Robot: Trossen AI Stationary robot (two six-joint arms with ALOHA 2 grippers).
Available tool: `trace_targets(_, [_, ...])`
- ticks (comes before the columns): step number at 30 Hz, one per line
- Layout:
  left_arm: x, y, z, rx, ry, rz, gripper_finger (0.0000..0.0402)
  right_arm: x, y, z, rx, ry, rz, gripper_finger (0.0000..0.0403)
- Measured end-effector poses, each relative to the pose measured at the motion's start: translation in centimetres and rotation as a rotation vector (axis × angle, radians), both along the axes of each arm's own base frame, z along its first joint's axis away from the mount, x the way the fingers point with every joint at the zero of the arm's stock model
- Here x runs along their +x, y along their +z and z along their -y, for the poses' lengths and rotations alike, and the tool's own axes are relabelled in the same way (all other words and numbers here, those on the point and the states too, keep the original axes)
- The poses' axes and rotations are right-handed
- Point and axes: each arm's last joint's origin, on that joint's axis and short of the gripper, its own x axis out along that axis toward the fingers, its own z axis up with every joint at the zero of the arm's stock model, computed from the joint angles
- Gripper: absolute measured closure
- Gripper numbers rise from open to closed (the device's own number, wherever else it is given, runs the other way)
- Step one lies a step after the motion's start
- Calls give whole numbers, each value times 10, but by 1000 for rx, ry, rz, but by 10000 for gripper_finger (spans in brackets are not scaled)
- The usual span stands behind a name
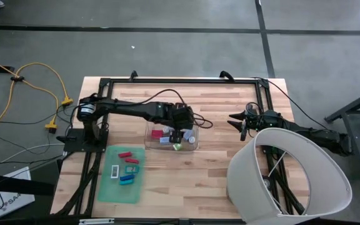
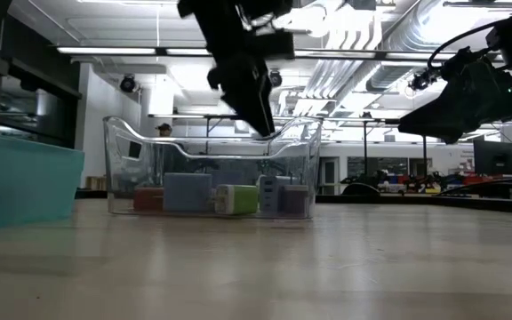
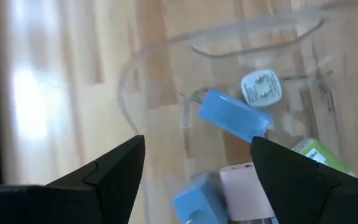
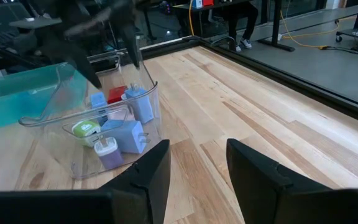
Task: Pick & Place Office items
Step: Return to Home Position
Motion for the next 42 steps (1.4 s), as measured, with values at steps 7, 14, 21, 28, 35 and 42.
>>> trace_targets(7, [-16, 24, 11, 16, 76, 36, 116, 0, 0, 0, 0, 0, 0, 259])
trace_targets(14, [-34, 39, -2, -100, 149, 19, 116, 0, 0, 0, 0, 0, 0, 259])
trace_targets(21, [-52, 56, -22, -304, 85, 38, 116, 0, 0, 0, 0, 0, 0, 259])
trace_targets(28, [-74, 67, -35, -311, 136, 47, 116, 0, 0, 0, 0, 0, 0, 259])
trace_targets(35, [-114, 62, -26, -318, 140, 157, 116, 0, 0, 0, 0, 0, 0, 259])
trace_targets(42, [-161, 53, -15, -324, 158, 324, 116, 0, 0, 0, 0, 0, 0, 259])
